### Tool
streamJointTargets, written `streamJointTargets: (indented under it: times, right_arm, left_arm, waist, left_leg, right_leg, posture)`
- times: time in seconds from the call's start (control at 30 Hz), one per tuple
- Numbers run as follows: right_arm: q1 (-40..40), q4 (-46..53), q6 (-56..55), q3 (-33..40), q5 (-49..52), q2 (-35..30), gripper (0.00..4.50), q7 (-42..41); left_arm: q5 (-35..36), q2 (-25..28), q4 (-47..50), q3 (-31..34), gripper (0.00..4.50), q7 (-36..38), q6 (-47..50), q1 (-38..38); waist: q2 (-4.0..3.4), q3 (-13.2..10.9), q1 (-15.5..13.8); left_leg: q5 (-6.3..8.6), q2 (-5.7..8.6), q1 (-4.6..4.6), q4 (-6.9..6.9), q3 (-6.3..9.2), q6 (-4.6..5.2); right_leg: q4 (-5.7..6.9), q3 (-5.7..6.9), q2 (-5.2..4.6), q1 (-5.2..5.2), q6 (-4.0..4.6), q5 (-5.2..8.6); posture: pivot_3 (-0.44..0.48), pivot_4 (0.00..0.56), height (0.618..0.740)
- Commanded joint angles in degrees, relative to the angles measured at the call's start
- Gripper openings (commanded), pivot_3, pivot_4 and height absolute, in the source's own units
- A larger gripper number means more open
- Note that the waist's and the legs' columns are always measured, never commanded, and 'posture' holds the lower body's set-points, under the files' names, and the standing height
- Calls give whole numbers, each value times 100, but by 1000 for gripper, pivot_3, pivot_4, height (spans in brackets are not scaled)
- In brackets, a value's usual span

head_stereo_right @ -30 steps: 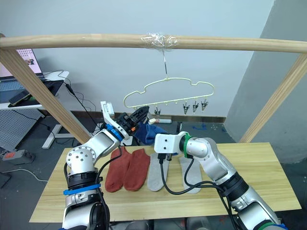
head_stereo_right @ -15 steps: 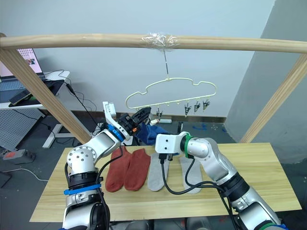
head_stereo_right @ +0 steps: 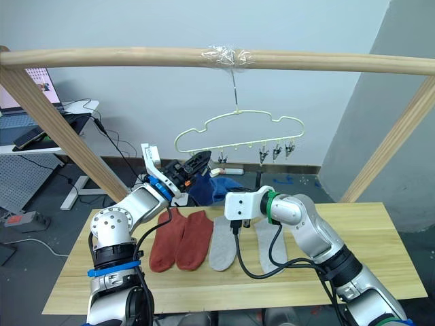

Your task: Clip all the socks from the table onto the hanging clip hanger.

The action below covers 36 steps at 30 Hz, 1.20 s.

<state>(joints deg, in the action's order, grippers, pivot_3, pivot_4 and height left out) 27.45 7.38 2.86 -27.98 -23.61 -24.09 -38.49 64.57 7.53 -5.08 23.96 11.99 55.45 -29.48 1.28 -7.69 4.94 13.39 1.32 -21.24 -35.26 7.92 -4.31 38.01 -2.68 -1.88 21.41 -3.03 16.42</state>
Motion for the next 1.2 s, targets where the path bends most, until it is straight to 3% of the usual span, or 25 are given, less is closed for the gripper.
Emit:
streamJointTargets:
  times: [0.03, 0.63, 0.87, 1.03, 1.2]
  right_arm:
    - [112, 146, -103, 124, -35, 20, 0, 45]
    - [509, -353, -155, 173, -75, 244, 0, 251]
    - [539, -540, -207, 172, -27, 379, 0, 310]
    - [369, -785, -70, 432, 620, 1009, 0, 516]
    - [295, -1367, -194, 811, 1354, 1643, 0, 640]
  left_arm:
    - [271, -1, 247, -37, 56, 178, 14, -127]
    - [131, 77, 509, -271, 56, 350, -45, -11]
    - [27, 142, 551, -276, 2372, 340, -203, 6]
    - [-260, 567, 856, -383, 3852, 238, -144, 129]
    - [-1166, 1237, 1637, -926, 3852, 243, -340, 573]
  waist:
    - [0, 0, 1]
    - [0, 0, -4]
    - [0, 0, -7]
    - [0, 0, 12]
    - [-2, 0, 7]
  left_leg:
    - [0, 0, 0, 0, 0, 0]
    - [-1, 0, -1, 0, 0, -2]
    - [-1, 0, -2, 0, 0, -2]
    - [-1, -2, 1, 0, 0, -2]
    - [-1, -6, 11, 10, -3, -2]
  right_leg:
    - [0, 0, 0, 0, 0, 0]
    - [1, 0, -1, 1, 0, 0]
    - [0, 0, -2, 2, 0, 0]
    - [4, 0, 0, 2, 1, 0]
    - [8, -4, 5, 1, 6, -3]
  posture:
    - [-115, 94, 740]
    - [-104, 97, 740]
    - [-97, 98, 740]
    - [-84, 100, 740]
    - [-54, 103, 740]
